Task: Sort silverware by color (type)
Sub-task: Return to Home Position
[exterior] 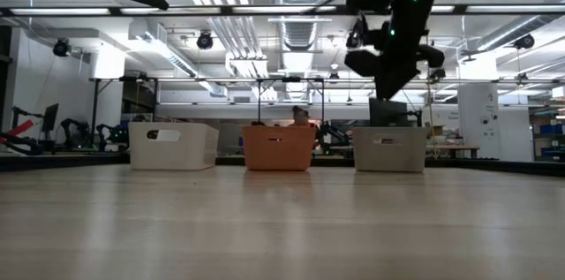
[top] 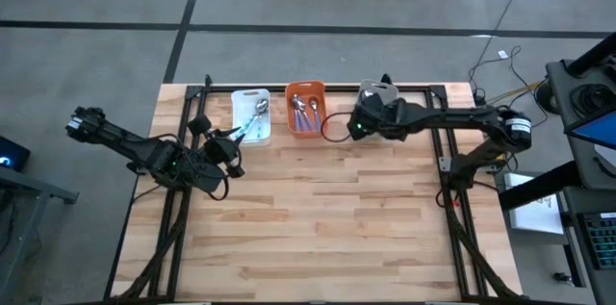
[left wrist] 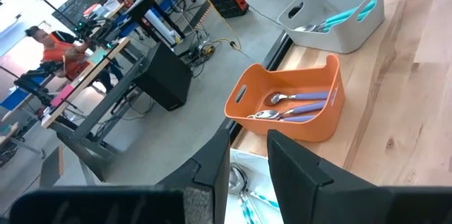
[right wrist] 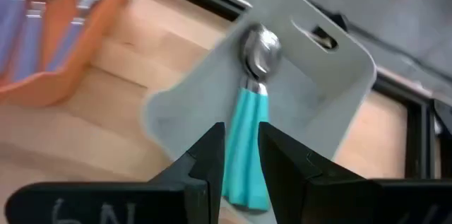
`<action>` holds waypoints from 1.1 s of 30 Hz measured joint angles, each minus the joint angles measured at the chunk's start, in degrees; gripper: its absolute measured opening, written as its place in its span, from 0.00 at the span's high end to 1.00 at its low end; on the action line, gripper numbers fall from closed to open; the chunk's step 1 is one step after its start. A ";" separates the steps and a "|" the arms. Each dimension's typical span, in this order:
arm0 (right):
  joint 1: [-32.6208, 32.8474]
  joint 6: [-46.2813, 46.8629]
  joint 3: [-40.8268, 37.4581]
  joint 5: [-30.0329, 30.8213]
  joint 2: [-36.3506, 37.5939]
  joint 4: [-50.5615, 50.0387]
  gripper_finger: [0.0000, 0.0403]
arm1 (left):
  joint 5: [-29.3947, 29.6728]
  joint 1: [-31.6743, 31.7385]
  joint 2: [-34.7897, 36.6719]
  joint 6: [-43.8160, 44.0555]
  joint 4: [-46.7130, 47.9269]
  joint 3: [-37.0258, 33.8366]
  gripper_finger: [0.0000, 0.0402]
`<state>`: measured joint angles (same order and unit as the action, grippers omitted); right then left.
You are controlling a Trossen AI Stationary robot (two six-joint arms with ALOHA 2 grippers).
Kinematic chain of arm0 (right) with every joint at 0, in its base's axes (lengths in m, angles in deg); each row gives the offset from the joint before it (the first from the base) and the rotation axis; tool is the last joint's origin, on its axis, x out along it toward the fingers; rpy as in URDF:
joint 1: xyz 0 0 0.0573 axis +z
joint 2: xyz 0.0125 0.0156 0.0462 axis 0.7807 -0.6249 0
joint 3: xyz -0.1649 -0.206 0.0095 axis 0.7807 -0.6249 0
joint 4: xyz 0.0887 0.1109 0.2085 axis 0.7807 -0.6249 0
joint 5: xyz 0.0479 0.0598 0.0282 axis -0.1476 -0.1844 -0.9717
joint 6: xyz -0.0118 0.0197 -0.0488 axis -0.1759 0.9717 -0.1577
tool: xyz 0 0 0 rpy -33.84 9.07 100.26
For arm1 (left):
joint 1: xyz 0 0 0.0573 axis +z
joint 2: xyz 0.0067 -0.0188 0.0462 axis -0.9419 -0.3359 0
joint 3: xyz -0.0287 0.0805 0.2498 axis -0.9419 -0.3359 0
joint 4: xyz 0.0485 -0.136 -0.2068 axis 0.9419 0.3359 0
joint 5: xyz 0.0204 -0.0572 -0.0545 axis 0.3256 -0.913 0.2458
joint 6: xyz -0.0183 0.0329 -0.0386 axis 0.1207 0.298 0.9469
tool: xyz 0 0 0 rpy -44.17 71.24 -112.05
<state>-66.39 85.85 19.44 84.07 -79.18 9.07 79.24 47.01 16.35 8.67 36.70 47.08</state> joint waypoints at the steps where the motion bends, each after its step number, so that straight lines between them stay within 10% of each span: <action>1: 1.03 -0.96 0.00 0.24 0.51 0.52 0.81 | 0.00 0.01 0.01 -0.02 0.02 0.00 0.81; 20: 15.01 -16.51 -1.44 1.71 4.03 8.88 0.85 | 0.02 0.00 -0.02 0.01 0.07 0.00 0.81; 33: 16.56 -26.31 -19.54 -4.80 16.67 32.59 0.86 | 0.02 0.01 -0.02 0.01 0.06 0.00 0.81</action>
<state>-49.83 59.54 -0.09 79.27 -62.51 41.66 79.26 47.02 16.33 8.67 36.75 47.08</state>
